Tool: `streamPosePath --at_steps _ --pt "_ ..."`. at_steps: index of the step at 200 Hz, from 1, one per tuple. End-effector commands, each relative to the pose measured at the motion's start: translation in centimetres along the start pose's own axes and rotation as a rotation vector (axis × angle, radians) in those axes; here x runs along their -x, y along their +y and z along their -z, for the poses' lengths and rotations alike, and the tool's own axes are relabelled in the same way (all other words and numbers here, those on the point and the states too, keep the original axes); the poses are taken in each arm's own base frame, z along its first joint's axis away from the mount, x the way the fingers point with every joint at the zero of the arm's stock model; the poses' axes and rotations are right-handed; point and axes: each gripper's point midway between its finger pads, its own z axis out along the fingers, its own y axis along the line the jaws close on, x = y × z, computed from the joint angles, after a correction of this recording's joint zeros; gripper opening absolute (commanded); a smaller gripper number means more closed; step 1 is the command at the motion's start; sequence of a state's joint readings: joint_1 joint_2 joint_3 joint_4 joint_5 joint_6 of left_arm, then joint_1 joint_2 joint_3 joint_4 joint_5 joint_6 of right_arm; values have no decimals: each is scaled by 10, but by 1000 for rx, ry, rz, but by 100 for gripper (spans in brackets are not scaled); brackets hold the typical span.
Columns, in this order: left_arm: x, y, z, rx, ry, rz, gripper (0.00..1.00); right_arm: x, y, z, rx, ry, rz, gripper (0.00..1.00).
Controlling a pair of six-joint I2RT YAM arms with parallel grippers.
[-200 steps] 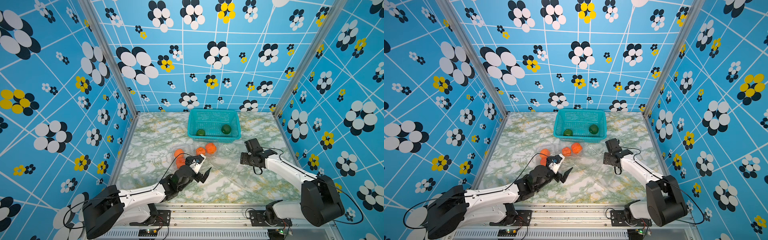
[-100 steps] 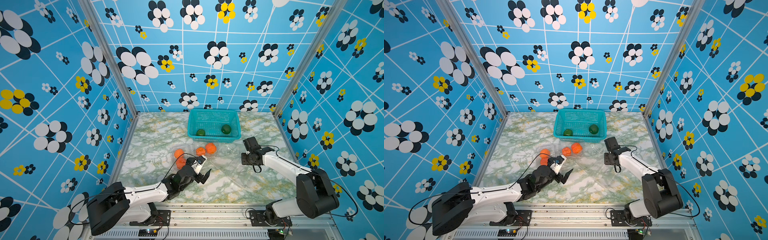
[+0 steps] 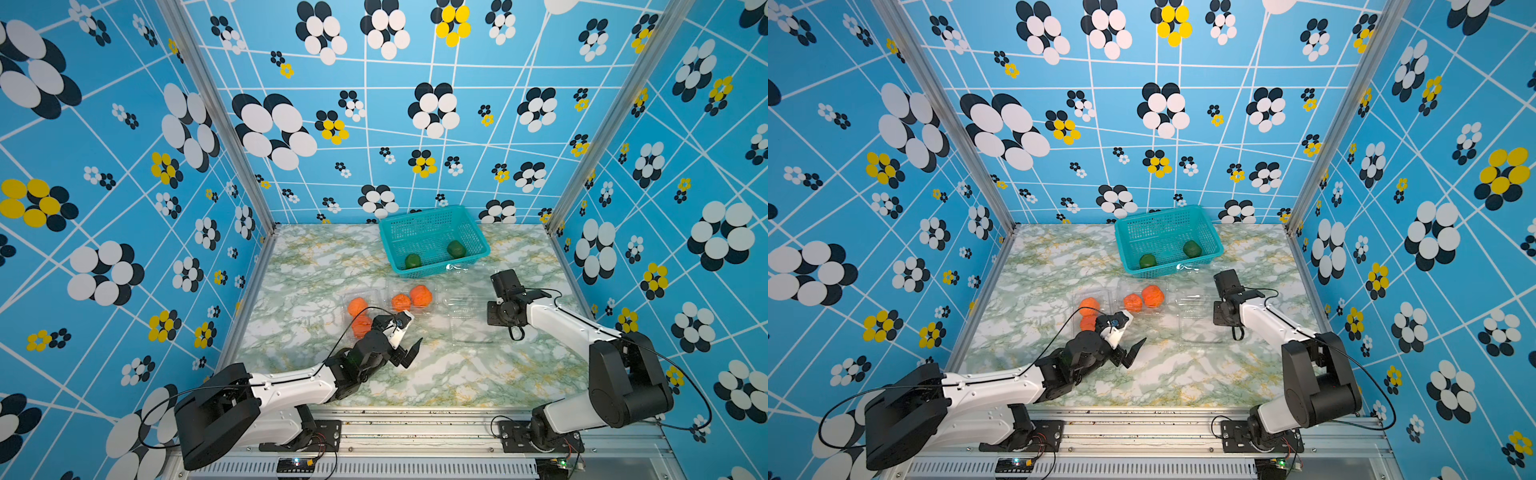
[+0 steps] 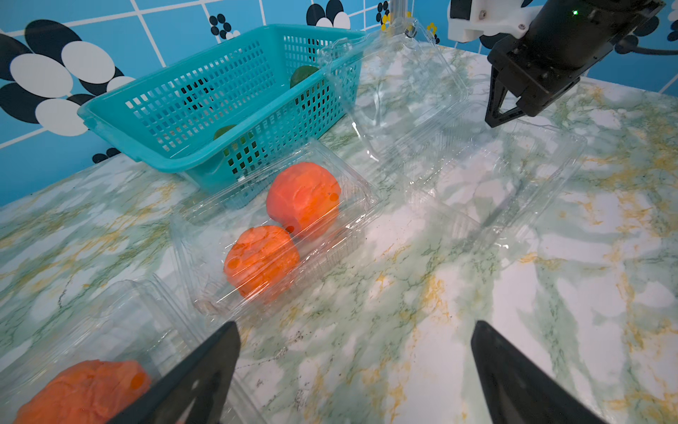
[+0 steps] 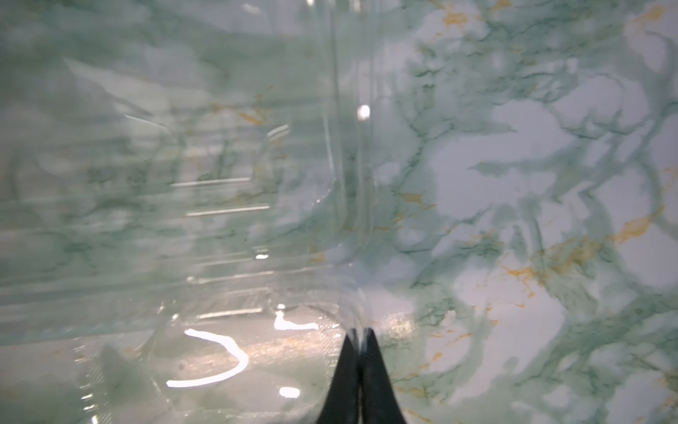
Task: Take oranges out of containers
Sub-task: Move the packing box to the center of the board.
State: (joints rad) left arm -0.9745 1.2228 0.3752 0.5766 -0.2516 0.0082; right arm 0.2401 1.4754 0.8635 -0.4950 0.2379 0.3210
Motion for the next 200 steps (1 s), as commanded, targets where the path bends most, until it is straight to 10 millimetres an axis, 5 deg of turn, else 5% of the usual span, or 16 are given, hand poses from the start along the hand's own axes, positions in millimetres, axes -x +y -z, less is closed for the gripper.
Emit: streamPosePath --at_steps 1,85,121,135,183,200 --pt "17 3 -1 18 -38 14 100 8 -25 13 -56 -26 -87 0" --pt "21 6 0 29 -37 13 100 6 -96 11 -174 3 -306 0" --pt "30 27 -2 107 17 85 100 17 -127 18 -203 -43 -414 0" --pt "28 39 -4 137 69 125 99 26 -127 23 -174 -69 -424 21" --pt "32 70 -8 196 173 213 100 45 -113 43 -53 -189 -428 69" --pt "30 80 -11 200 208 262 100 47 -110 49 -28 -208 -424 75"
